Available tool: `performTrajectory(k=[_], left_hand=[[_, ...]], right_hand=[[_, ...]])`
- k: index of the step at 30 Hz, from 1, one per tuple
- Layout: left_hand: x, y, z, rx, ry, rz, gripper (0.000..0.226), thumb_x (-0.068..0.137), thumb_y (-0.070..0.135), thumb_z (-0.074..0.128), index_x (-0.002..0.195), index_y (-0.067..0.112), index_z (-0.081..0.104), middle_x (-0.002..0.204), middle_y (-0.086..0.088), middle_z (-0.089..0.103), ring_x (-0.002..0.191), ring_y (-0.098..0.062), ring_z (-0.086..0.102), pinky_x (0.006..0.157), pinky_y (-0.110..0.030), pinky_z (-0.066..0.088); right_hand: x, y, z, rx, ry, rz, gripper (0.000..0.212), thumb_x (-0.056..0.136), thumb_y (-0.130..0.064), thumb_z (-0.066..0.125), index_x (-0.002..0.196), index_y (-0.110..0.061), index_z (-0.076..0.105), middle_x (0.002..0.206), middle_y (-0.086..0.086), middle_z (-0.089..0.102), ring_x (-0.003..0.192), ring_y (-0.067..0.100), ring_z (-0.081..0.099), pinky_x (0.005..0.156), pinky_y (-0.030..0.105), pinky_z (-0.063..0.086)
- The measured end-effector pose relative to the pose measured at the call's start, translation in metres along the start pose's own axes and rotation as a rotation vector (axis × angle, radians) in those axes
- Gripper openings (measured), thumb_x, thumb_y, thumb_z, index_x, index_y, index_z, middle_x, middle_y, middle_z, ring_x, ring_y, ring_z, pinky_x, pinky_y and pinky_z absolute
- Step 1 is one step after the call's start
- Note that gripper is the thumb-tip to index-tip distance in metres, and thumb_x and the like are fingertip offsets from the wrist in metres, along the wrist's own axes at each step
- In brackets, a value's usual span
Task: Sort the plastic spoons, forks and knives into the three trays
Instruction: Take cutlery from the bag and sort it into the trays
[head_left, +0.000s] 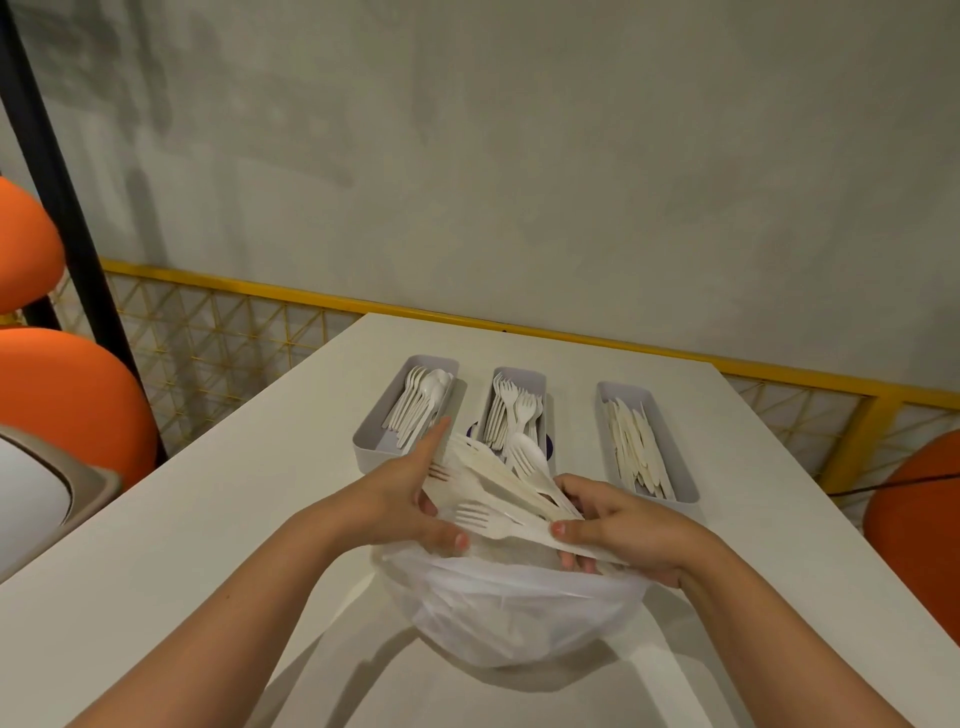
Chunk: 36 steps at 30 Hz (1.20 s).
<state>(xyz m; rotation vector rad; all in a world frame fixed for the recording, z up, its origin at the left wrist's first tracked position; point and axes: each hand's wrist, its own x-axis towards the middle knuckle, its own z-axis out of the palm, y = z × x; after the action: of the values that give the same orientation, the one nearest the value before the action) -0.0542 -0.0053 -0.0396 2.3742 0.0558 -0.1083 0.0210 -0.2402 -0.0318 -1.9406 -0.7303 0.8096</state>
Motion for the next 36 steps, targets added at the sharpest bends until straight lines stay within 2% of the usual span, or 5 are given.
performTrajectory(k=[7,12,22,29,36], left_hand=[[-0.002,0.01,-0.002,-0.147,0.176,0.06,0.092,0.073,0.036,0.075,0.145,0.034,0.018,0.105,0.004,0.056,0.079,-0.01,0.055,0.071,-0.015,0.046],[0.005,0.02,0.004,-0.4,0.232,0.082,0.021,0.085,0.037,0.062,0.097,0.019,0.062,0.093,-0.007,0.065,0.071,-0.009,0.059,0.072,-0.025,0.046],[0.02,0.053,0.014,-0.923,0.287,0.092,0.02,0.095,0.016,0.049,0.082,0.01,0.062,0.074,-0.006,0.061,0.056,-0.012,0.054,0.053,-0.022,0.044],[0.029,0.065,0.01,-1.271,0.333,0.005,0.033,0.1,0.02,0.031,0.096,0.008,0.061,0.083,-0.01,0.066,0.077,-0.022,0.063,0.073,-0.035,0.052],[0.043,0.062,0.025,-1.161,0.342,0.002,0.032,0.099,0.019,0.042,0.127,0.01,0.052,0.109,-0.009,0.067,0.09,-0.018,0.065,0.061,-0.022,0.053]], right_hand=[[0.002,-0.006,-0.001,0.233,0.101,-0.175,0.027,0.094,0.001,0.046,0.116,-0.012,0.053,0.077,0.003,0.062,0.059,0.01,0.055,0.055,0.022,0.043],[0.006,-0.014,0.006,0.396,0.145,-0.267,0.032,0.094,0.004,0.045,0.123,-0.01,0.051,0.073,-0.002,0.064,0.057,0.01,0.056,0.051,0.021,0.043],[0.013,-0.026,0.017,0.555,0.175,-0.248,0.02,0.093,0.0,0.048,0.109,-0.008,0.056,0.065,0.001,0.067,0.055,0.014,0.059,0.047,0.023,0.046],[0.019,-0.026,0.023,0.552,0.163,-0.185,0.018,0.093,-0.003,0.05,0.109,-0.006,0.058,0.071,-0.003,0.063,0.055,0.01,0.048,0.042,0.019,0.033],[0.026,-0.029,0.027,0.498,0.239,-0.129,0.022,0.094,-0.01,0.052,0.116,-0.008,0.058,0.072,0.003,0.056,0.053,0.009,0.046,0.04,0.019,0.033]])
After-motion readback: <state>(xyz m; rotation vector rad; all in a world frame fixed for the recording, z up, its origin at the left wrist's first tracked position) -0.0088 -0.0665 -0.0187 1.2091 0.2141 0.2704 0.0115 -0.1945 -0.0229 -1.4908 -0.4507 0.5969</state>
